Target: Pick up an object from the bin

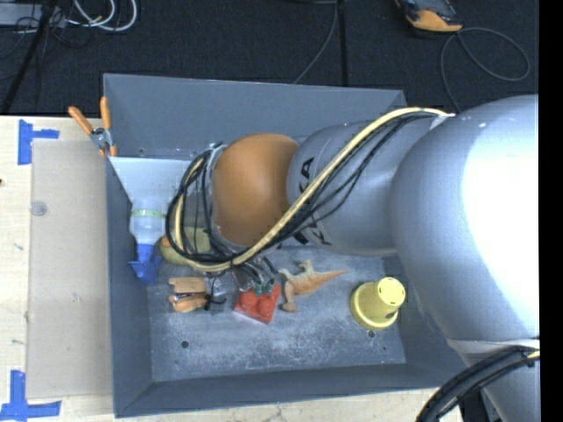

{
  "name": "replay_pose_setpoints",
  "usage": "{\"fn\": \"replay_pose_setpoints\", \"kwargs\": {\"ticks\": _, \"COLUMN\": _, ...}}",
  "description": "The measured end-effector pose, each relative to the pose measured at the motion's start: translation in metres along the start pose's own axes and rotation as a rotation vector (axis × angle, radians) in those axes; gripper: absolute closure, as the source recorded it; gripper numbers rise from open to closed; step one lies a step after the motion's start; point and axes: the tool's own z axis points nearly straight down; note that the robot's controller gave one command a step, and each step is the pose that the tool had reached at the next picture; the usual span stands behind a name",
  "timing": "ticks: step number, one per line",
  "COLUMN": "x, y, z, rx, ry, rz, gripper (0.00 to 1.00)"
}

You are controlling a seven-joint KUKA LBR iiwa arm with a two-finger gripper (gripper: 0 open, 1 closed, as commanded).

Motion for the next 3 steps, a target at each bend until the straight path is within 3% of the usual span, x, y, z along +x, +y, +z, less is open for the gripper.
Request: {"fn": "replay_pose_setpoints", "kwargs": {"ticks": 3, "x": -0.001, "y": 0.001, "z": -0.044, "rx": 0.0, "ry": -0.006, "rz": 0.0, "gripper": 1.0}}
